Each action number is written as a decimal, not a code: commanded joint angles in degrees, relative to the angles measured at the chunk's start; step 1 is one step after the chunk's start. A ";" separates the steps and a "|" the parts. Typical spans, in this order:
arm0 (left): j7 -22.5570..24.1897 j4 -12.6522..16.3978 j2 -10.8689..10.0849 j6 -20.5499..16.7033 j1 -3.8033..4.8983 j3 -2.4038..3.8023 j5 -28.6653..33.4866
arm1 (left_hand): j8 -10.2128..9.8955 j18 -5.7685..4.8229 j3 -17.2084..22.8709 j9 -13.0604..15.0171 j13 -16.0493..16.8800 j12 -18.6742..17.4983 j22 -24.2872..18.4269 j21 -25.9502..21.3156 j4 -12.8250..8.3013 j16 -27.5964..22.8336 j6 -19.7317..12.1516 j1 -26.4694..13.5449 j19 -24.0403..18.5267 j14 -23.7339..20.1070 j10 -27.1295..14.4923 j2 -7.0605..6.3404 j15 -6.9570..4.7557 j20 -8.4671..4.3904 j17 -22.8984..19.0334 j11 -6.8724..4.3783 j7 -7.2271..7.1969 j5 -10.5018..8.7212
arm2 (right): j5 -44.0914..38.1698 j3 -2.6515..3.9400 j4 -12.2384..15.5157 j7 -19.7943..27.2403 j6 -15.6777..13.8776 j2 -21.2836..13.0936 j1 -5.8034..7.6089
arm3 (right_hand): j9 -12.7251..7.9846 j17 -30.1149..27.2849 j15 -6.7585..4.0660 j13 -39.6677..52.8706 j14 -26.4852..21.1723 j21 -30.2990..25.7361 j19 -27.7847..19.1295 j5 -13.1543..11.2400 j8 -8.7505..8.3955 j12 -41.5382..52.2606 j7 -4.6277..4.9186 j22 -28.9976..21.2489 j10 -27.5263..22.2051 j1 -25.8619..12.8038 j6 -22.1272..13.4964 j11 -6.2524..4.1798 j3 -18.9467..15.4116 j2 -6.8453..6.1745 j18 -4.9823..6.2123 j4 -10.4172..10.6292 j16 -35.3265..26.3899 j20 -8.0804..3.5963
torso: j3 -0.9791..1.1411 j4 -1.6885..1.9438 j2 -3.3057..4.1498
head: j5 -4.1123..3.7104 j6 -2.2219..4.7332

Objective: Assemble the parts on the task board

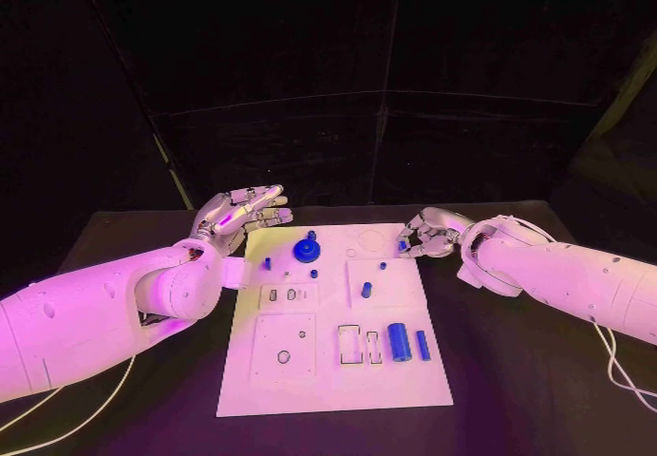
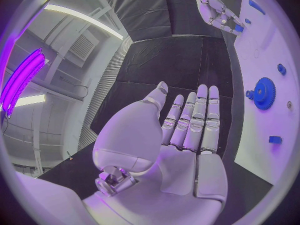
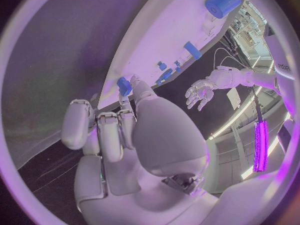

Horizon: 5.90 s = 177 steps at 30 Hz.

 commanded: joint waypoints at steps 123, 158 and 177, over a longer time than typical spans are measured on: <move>0.42 -2.05 1.72 0.59 0.33 0.07 -0.13 | -0.12 0.70 0.21 0.01 0.00 -0.23 -0.13 -0.20 -0.40 -0.23 -0.34 -0.10 0.22 0.27 -0.18 -0.50 0.09 0.14 -0.06 -0.13 3.02 0.25 | -14.98 -1.81 12.94 -16.88 -3.35 16.21 -3.31 | -0.15 9.44 -1.41 7.16 4.98 0.86 1.35 -3.32 1.80 0.59 -1.55 2.17 1.43 -3.55 4.84 -1.54 8.30 1.11 -0.88 -0.12 0.11 -1.47 | -0.13 -0.02 -0.14 | 5.85 -2.94; 0.36 -2.09 1.68 0.80 0.33 0.07 -0.13 | -0.12 0.70 0.23 0.02 0.00 -0.22 -0.14 -0.21 -0.43 -0.24 -0.34 -0.11 0.22 0.27 -0.18 -0.50 0.09 0.14 -0.06 -0.13 3.02 0.24 | -16.17 -1.99 13.39 -17.93 -4.88 15.91 -3.82 | -0.38 9.58 -0.16 5.35 5.01 0.62 1.09 -3.58 -0.48 -1.19 0.24 1.82 -0.50 -5.03 0.05 0.00 8.61 -2.52 -0.83 -0.47 0.15 -0.48 | -0.14 -0.06 -0.14 | 5.90 -2.75; 0.19 -2.12 1.61 0.84 0.33 0.07 -0.13 | -0.12 0.70 0.23 0.02 0.00 -0.22 -0.14 -0.21 -0.43 -0.24 -0.34 -0.11 0.22 0.27 -0.18 -0.50 0.09 0.14 -0.06 -0.13 3.02 0.24 | -16.19 -1.99 13.51 -15.94 -11.89 15.90 -4.19 | -0.33 9.66 0.50 4.65 5.00 0.54 0.92 -5.35 -1.20 -1.66 0.89 1.66 -1.16 -8.21 -3.75 0.73 4.77 -5.49 -0.78 1.37 0.18 0.13 | -0.14 -0.06 -0.15 | 5.80 -2.75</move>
